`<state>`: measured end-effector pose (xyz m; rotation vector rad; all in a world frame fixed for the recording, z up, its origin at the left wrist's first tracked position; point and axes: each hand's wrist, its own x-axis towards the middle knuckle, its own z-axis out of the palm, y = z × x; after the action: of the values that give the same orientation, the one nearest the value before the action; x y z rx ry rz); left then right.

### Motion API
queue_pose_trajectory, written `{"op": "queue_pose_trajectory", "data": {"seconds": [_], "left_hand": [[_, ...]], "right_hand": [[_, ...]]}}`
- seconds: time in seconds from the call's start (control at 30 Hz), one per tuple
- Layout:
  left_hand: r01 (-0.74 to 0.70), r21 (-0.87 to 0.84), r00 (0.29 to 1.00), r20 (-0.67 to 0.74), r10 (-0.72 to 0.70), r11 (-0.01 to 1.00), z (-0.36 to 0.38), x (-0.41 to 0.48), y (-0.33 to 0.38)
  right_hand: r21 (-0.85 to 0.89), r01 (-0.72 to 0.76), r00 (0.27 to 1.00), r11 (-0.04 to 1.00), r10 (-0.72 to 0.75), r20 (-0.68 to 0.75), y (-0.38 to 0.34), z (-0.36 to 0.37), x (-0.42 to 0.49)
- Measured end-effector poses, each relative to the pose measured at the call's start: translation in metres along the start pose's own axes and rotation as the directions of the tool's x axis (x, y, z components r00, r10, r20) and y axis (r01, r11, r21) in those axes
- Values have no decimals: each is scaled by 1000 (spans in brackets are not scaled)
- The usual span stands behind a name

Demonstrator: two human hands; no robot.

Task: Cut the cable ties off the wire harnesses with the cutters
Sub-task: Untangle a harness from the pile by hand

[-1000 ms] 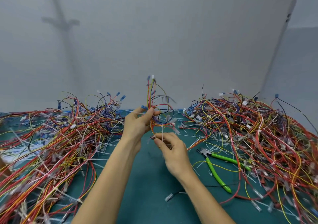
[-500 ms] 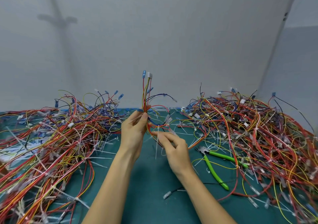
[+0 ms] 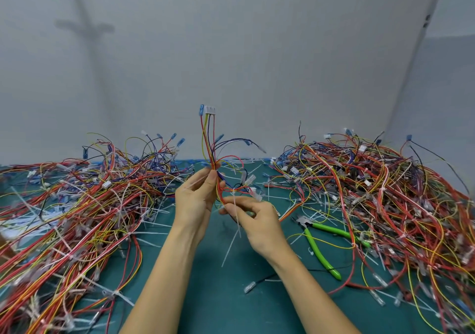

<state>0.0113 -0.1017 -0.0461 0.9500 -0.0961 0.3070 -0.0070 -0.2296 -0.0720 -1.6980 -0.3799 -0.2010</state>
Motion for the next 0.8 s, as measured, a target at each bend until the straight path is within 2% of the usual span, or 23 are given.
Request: {"op": "queue_pose_trajectory", "data": {"seconds": [0.2,0.3,0.4,0.5,0.63,0.8], "left_hand": [[48,0,995,86,-48,999,2,-3,6],[74,114,986,142,-90,991,-3,-4,8],[125,288,954,226,-195,949,-12,-7,12],[58,406,936,295,-191,912,-17,-8,13],[-26,387,967,245,-76,922,-10,-8,13],[-77,329,997,22,74,941,-3,-6,12]], "right_hand": [[117,-58,998,991,60,-7,-8,-4,-2],[99,-6,1000,995,8,-22,-11,-5,-2],[47,73,997,996,-71,-34,-13,-6,-2],[-6,114,992,993,-114,-53,-12,-6,-4],[-72,91,993,993,-96,-72,-10,-7,-4],[-355,223,939,908,-298,-172,-6,-13,-8]]}}
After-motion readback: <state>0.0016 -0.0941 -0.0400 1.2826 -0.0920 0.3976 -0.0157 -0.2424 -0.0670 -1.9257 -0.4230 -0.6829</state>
